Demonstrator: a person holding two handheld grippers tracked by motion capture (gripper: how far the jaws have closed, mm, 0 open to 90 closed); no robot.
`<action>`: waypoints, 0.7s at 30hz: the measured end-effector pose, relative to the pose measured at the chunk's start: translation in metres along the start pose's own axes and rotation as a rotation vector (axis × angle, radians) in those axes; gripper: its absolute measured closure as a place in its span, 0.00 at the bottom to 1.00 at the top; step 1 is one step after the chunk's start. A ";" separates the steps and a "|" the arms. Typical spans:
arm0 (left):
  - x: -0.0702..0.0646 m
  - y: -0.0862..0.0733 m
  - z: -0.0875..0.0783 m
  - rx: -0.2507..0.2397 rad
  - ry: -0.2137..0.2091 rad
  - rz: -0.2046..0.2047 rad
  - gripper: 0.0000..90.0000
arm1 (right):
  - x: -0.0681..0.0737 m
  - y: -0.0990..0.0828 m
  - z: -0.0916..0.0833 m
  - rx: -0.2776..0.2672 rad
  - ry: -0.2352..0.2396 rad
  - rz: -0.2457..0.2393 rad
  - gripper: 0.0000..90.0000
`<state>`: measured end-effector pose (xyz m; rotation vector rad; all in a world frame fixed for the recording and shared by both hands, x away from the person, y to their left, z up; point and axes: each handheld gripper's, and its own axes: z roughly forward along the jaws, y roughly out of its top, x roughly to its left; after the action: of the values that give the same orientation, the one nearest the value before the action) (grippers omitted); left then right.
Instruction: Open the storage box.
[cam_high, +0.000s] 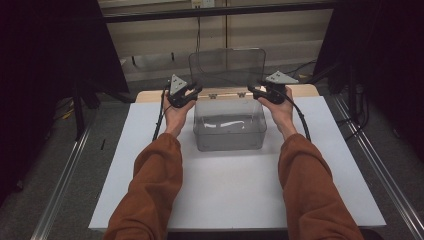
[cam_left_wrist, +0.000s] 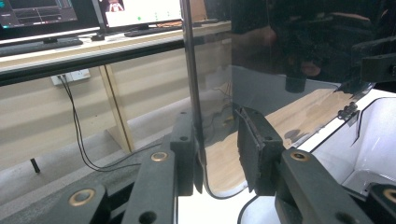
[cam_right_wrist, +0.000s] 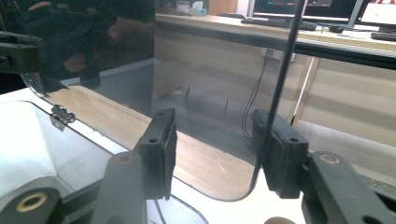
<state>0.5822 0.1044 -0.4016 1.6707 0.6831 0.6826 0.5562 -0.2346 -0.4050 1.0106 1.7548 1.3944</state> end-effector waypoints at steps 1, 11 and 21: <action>0.000 0.000 0.000 -0.002 0.000 -0.003 0.77 | 0.000 -0.001 0.001 -0.001 -0.004 0.002 0.53; 0.001 0.000 0.002 0.008 0.002 -0.010 0.77 | -0.001 -0.007 0.007 0.013 -0.005 0.008 0.51; 0.001 -0.001 0.003 0.017 -0.002 -0.009 0.76 | 0.001 -0.006 0.013 0.033 0.007 -0.005 0.53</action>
<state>0.5848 0.1040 -0.4034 1.6834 0.6962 0.6704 0.5656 -0.2285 -0.4134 1.0197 1.7898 1.3717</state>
